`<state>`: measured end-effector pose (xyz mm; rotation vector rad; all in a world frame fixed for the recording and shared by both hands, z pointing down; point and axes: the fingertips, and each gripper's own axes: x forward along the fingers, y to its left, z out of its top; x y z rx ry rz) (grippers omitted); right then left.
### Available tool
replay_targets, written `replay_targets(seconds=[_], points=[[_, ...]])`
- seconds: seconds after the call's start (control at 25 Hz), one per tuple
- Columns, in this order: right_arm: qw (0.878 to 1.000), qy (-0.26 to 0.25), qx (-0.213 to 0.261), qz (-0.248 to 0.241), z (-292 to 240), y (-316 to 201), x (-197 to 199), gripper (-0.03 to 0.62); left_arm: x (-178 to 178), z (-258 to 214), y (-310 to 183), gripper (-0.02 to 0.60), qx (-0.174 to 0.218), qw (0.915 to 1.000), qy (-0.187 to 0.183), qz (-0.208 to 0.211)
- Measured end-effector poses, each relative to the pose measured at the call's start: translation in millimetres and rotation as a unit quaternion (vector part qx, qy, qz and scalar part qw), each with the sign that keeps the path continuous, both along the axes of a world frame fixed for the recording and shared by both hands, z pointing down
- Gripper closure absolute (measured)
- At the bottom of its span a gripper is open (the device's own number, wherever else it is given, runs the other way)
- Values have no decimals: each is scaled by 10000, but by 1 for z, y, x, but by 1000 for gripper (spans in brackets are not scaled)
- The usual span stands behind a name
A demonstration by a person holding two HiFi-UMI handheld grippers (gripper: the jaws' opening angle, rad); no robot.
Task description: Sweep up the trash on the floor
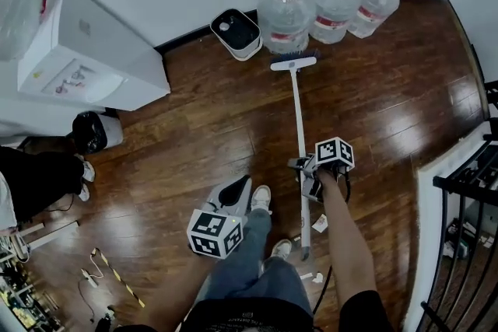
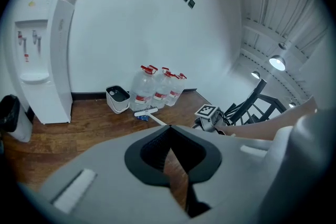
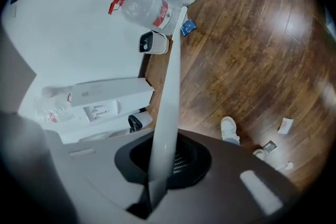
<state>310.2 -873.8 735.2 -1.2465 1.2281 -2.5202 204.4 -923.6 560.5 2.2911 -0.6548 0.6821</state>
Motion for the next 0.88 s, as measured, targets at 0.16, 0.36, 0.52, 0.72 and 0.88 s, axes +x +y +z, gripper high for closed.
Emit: replay_targets(seconds=[0.16, 0.36, 0.52, 0.72, 0.88], points=[[9997, -156, -47, 162, 29, -34, 10, 594, -8, 23, -20, 577, -94, 9998, -167, -29], [9983, -318, -273, 396, 62, -49, 22, 594, -15, 44, -35, 577, -176, 9993, -316, -50], [9964, -468, -360, 608, 73, -44, 22, 594, -17, 54, -42, 577, -227, 9990, -376, -74], [9957, -528, -403, 652, 67, -25, 18, 594, -3, 51, -39, 577, -206, 9993, -296, 34], [9957, -514, -515, 570, 60, 6, 12, 594, 8, 45, -26, 577, -182, 9995, -205, 121]])
